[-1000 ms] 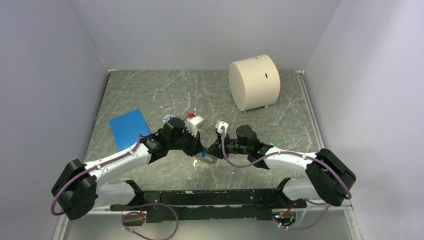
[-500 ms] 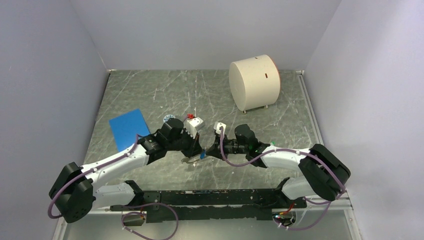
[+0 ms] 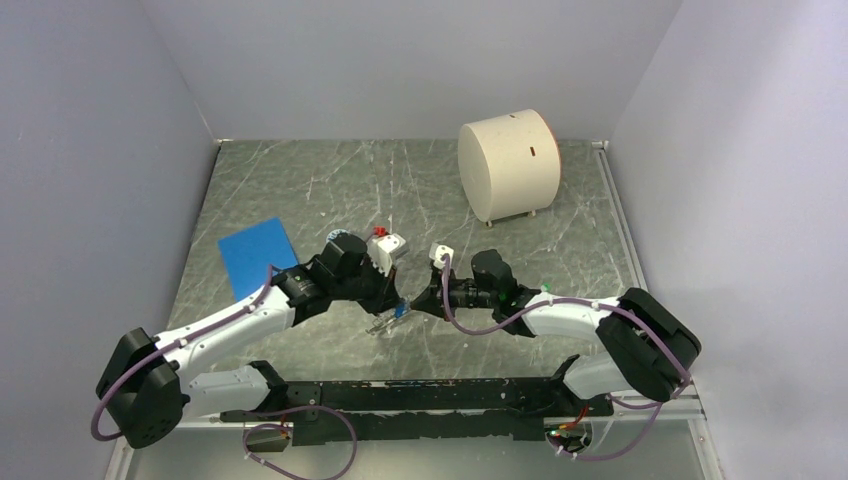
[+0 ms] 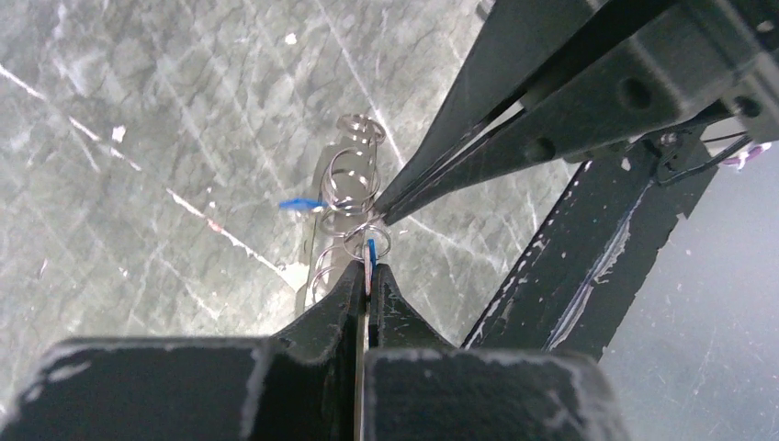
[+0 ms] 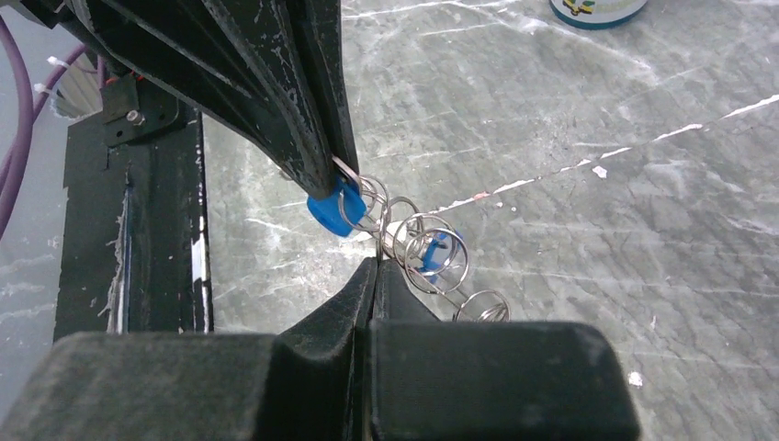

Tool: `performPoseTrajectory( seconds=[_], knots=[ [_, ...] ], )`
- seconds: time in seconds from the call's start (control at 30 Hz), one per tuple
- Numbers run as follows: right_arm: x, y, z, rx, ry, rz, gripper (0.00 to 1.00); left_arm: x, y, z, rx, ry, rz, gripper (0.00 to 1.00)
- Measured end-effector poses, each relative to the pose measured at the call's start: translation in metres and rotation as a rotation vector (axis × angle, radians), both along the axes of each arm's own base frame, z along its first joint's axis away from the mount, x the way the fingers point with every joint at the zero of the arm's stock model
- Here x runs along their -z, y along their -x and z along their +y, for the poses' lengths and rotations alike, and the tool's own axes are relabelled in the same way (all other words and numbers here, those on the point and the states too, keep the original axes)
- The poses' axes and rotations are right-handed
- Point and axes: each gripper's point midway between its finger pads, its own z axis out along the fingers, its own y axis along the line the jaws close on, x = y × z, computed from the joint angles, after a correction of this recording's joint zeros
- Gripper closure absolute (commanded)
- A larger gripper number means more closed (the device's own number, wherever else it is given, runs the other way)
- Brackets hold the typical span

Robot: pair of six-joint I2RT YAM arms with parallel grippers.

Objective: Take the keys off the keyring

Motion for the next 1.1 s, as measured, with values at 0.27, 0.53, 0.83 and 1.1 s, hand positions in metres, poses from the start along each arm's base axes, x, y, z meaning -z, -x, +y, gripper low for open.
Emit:
performPoseTrajectory(
  seconds=[0.27,0.53,0.83,1.1],
  knots=[
    [0.001,-0.003,-0.002,0.029,-0.009,0.006,1.0,0.01,0.004,0.012,-0.025,-0.059,0.031,0.97],
    [0.0,-0.003,-0.002,0.031,-0.014,0.005,1.0,0.005,0.007,0.01,-0.005,-0.065,0.026,0.97],
    [-0.007,0.002,-0.002,0.005,-0.028,-0.004,1.0,-0.011,0.009,0.003,0.065,-0.102,-0.019,0.97],
    [-0.012,0.01,0.001,-0.023,0.012,-0.045,1.0,-0.015,0.006,0.002,0.098,-0.164,-0.023,0.97]
  ],
)
